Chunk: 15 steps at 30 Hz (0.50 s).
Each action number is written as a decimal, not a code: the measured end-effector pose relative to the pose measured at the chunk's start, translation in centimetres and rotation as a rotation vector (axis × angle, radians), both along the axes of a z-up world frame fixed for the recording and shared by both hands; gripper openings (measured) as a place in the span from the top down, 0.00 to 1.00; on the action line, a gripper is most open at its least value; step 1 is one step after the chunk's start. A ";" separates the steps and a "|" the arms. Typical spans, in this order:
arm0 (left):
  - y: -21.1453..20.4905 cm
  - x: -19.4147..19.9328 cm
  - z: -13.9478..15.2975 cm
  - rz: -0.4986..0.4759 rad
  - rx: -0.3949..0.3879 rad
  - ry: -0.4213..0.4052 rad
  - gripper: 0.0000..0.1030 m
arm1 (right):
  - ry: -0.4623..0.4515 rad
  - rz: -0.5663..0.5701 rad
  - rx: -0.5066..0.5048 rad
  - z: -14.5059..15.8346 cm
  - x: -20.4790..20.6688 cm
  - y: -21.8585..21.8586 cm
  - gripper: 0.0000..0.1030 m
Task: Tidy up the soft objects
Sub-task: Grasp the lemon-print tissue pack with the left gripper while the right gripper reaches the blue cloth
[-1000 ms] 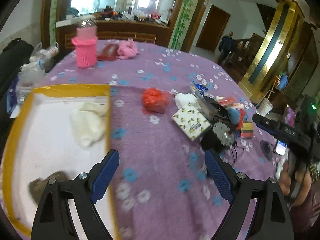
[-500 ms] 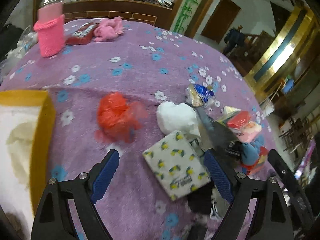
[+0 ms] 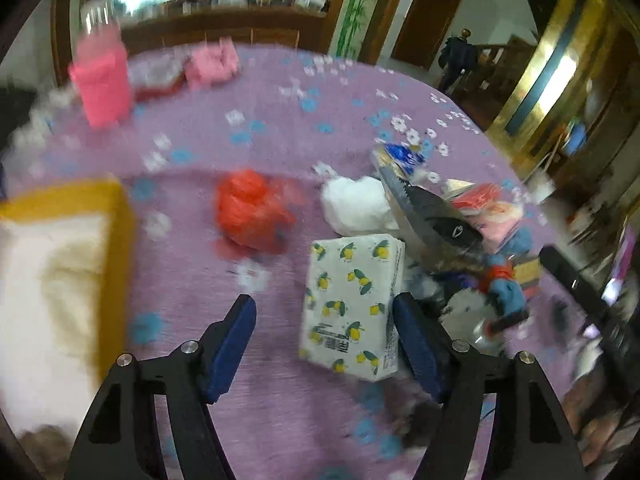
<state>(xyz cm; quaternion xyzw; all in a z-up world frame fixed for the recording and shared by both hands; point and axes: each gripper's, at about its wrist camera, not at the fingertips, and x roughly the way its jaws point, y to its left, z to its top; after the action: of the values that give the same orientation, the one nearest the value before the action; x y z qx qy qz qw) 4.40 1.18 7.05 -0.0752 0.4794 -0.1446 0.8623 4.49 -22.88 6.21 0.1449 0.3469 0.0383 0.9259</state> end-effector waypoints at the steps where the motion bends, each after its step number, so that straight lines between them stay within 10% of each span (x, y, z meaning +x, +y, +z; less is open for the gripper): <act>1: -0.1 -0.4 0.5 0.000 0.047 -0.032 0.30 | -0.001 -0.001 -0.002 0.0 -0.1 0.0 0.59; 7: 0.1 -2.4 1.4 0.052 0.238 -0.124 0.32 | -0.012 -0.011 0.003 0.2 -0.2 -0.3 0.59; 15: 2.1 -2.3 0.5 0.118 0.136 -0.064 0.30 | -0.006 -0.019 0.012 0.1 -0.3 -0.6 0.59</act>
<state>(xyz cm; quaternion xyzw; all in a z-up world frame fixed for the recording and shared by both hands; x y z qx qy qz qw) 2.08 3.31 7.54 -0.0397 0.4553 -0.0629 0.8872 4.21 -23.49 6.28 0.1537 0.3425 0.0318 0.9263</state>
